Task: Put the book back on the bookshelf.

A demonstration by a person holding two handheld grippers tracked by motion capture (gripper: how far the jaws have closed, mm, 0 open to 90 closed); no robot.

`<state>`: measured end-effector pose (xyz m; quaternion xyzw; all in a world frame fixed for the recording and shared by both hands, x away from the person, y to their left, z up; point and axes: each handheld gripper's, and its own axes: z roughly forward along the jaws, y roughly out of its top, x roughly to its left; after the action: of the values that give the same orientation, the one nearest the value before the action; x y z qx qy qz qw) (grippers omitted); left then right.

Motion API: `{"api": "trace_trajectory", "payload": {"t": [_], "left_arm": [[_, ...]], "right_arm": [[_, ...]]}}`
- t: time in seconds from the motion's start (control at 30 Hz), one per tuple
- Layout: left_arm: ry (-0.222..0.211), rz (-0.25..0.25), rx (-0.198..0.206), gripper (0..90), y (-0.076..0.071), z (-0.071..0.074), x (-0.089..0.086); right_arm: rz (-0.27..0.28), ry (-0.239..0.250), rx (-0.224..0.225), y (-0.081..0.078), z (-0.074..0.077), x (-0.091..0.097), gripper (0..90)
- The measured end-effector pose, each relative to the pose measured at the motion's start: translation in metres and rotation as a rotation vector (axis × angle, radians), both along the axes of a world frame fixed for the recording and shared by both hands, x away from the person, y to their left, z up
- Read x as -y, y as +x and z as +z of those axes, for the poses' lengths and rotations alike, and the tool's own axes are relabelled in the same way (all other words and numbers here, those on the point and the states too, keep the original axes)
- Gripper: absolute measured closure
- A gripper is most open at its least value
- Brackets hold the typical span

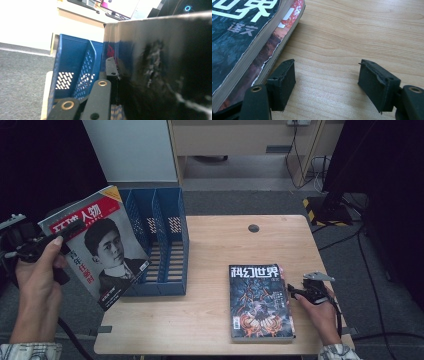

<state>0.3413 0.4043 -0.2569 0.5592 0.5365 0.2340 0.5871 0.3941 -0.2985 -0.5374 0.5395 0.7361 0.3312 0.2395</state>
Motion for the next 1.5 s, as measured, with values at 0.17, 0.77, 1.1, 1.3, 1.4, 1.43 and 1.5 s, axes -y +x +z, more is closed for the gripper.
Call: {"api": "trace_trajectory", "payload": {"t": [0.17, 0.77, 1.1, 1.3, 1.4, 1.43, 1.5], "left_arm": [[0.006, 0.011, 0.002, 86.4, -0.005, 0.002, -0.009], [0.063, 0.079, -0.017, 86.4, 0.024, -0.005, -0.039], [0.058, 0.090, -0.010, 86.3, 0.051, -0.015, -0.038], [0.059, 0.098, 0.014, 86.3, 0.057, -0.017, -0.036], [0.069, 0.097, 0.016, 86.3, 0.060, -0.018, -0.033], [0.070, 0.098, 0.018, 86.3, 0.061, -0.018, -0.031], [0.077, 0.102, 0.019, 86.2, 0.063, -0.018, -0.028]], "right_arm": [[0.000, 0.000, 0.000, 0.000, 0.000, 0.000, 29.7], [-0.008, -0.004, 0.004, -0.001, 0.000, -0.001, 30.2], [-0.008, -0.007, 0.001, -0.001, 0.000, -0.002, 30.4], [-0.008, -0.004, -0.001, -0.001, 0.000, -0.002, 30.3], [-0.009, -0.005, 0.000, -0.001, 0.000, -0.002, 30.4], [-0.008, -0.006, 0.001, -0.001, 0.000, -0.002, 30.4], [-0.007, -0.005, 0.001, -0.002, 0.000, -0.002, 30.4]]}}
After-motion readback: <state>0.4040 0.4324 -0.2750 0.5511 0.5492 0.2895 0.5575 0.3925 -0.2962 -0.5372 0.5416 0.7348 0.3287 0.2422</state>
